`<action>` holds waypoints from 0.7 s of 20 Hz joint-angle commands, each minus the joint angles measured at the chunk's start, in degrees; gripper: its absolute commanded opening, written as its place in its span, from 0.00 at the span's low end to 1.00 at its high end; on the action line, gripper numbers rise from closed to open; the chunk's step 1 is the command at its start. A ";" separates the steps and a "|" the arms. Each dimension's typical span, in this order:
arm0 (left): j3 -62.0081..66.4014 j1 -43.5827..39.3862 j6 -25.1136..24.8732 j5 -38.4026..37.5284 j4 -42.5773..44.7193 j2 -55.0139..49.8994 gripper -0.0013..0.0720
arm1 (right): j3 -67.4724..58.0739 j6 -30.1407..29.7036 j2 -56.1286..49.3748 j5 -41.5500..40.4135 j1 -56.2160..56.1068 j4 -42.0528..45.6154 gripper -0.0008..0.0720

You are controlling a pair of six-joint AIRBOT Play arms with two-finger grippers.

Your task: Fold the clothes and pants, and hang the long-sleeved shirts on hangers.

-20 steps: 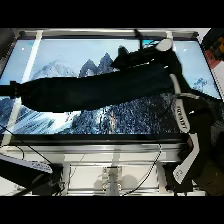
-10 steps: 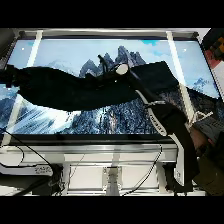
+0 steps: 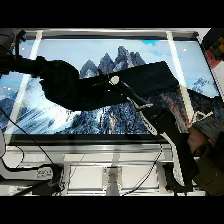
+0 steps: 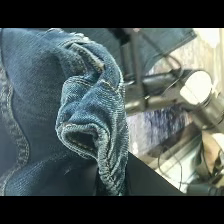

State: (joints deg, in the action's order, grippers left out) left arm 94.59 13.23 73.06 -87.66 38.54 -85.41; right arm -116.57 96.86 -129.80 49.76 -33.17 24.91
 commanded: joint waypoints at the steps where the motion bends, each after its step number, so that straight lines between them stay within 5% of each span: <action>1: 0.04 -1.81 0.31 3.52 -0.04 0.07 0.06 | 0.02 7.67 -0.50 -2.60 0.13 5.64 0.03; 7: 0.04 -2.08 2.62 8.46 -3.34 0.04 0.07 | 0.04 17.22 -1.79 -1.09 0.33 10.36 0.03; 11: 0.02 -3.41 2.62 11.13 -3.43 -0.07 0.06 | 0.02 17.29 -0.94 -1.77 1.11 10.51 0.03; 14: 0.00 -5.01 2.86 12.90 -3.02 -0.96 0.06 | 0.02 23.93 4.90 -4.42 4.48 26.88 0.02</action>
State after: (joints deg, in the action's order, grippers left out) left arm 94.56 9.54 75.66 -77.03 35.48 -85.73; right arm -116.53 115.00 -128.51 47.44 -30.85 39.72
